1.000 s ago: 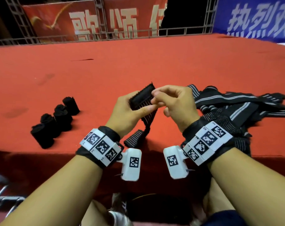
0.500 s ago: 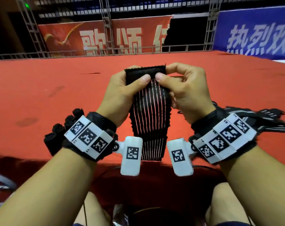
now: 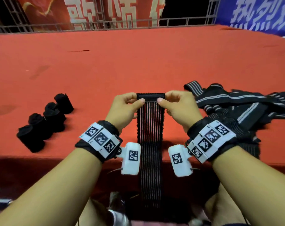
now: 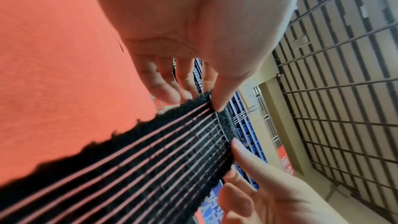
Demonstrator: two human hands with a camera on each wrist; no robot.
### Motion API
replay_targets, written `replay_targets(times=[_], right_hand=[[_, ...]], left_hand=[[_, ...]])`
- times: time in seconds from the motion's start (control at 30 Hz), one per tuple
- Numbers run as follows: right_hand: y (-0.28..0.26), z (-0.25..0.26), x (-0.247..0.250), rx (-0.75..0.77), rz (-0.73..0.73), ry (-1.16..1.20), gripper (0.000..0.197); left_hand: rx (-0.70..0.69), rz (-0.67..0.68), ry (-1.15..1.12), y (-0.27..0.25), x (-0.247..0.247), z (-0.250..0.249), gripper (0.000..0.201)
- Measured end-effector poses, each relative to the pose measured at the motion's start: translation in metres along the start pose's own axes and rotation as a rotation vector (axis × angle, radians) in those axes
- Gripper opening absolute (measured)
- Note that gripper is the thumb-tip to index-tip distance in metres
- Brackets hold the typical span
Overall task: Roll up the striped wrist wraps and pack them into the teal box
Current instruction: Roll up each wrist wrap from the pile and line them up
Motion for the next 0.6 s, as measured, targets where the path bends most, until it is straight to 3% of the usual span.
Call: replay_targets(times=[0.07,0.2,0.5,0.53,0.57,0.6], right_hand=[[0.015,-0.02,-0.004,-0.023,-0.02,-0.073,0.021],[0.046,-0.054,-0.01,-0.131,-0.05,-0.169,0.02],[0.116,-0.102,-0.04,-0.361,0.021,-0.09,0.01],[0.121,-0.107,-0.044,-0.387,0.068,-0.124,0.029],[0.124,-0.114,-0.049,-0.414,0.137,-0.167,0.05],[0.125,-0.118,-0.052,-0.446,0.199,-0.2,0.069]], left_hand=[[0.022,-0.045,0.068,0.017,0.0,0.02,0.021],[0.099,-0.051,0.082,0.051,-0.006,0.053,0.017],[0.296,-0.025,-0.07,0.128,-0.023,0.102,0.018],[0.329,-0.006,-0.095,0.134,-0.026,0.109,0.009],[0.363,0.012,-0.104,0.138,-0.029,0.115,0.014],[0.397,0.03,-0.097,0.141,-0.031,0.123,0.033]])
Point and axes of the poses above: each hand's wrist, its own y-axis towards the middle knuckle, its own x-axis out of the back of the hand, z = x × y, the point moved 4 cm from there along y, towards the middle knuckle, and after that the axes turned 2 degrees about z, right-handed, at the moved point
